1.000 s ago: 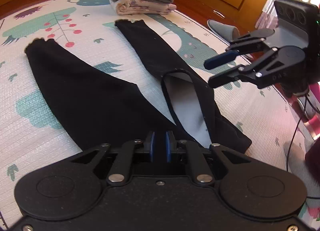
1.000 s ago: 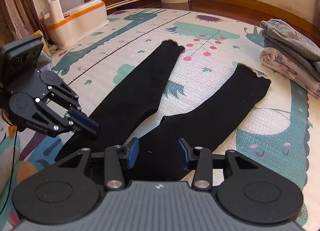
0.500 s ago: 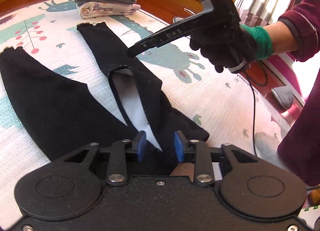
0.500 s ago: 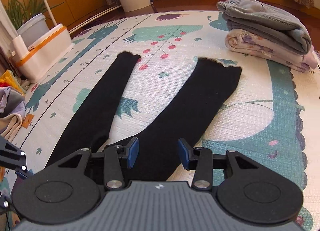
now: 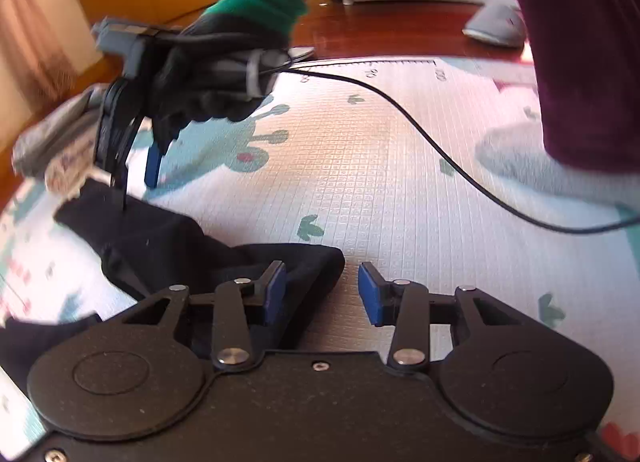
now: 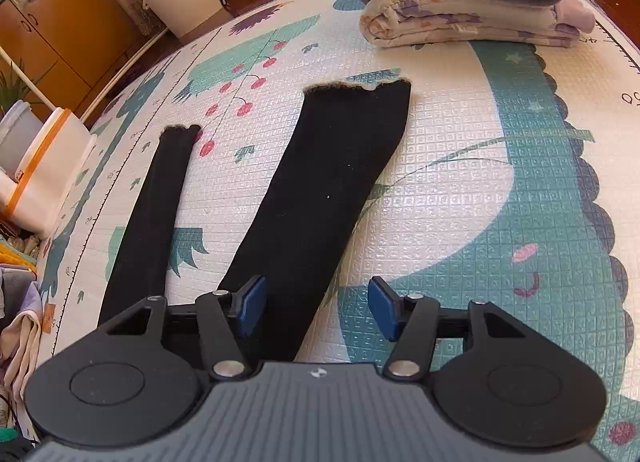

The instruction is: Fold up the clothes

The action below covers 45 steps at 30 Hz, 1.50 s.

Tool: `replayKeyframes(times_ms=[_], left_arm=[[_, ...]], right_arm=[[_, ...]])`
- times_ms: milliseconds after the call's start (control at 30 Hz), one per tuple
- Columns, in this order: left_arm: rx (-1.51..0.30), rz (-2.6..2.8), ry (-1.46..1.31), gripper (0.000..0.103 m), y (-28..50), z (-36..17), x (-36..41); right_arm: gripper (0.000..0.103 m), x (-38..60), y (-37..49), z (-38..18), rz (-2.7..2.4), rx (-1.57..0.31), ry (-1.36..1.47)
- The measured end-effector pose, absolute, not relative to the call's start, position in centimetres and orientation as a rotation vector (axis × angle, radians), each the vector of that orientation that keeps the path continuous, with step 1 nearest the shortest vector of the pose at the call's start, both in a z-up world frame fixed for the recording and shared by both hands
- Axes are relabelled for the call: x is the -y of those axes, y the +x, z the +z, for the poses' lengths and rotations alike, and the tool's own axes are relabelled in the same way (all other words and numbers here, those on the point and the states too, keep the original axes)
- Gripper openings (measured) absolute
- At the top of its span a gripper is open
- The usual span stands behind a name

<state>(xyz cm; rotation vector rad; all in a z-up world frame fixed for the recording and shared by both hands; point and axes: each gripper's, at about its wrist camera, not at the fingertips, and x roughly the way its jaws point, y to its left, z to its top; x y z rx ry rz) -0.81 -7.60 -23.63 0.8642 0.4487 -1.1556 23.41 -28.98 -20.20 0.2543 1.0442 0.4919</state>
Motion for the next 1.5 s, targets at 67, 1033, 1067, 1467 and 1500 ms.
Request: replayKeyframes(times_ms=[67, 1033, 1067, 1467, 1500], left_arm=[[-0.381, -1.15, 0.974, 0.035, -1.7, -24.4, 8.6], [-0.365, -1.251, 0.92, 0.002, -3.8, -24.2, 7.9], [-0.37, -1.256, 0.922, 0.002, -3.9, -24.3, 7.9], [-0.659, -1.232, 0.641, 0.037, -0.1, -21.9, 5.5], [-0.705, -1.196, 0.565, 0.036, 1.3, -21.5, 4.9]], right_arm=[[0.056, 28.3, 23.9, -19.9, 0.504, -1.032, 0.224], [0.043, 23.9, 25.1, -20.2, 0.522, -0.969, -0.13], [0.043, 23.9, 25.1, -20.2, 0.52, -0.967, -0.132], [0.045, 25.7, 21.6, -17.0, 0.533, -0.851, -0.155], [0.045, 26.0, 20.4, -16.6, 0.542, -0.843, -0.155]])
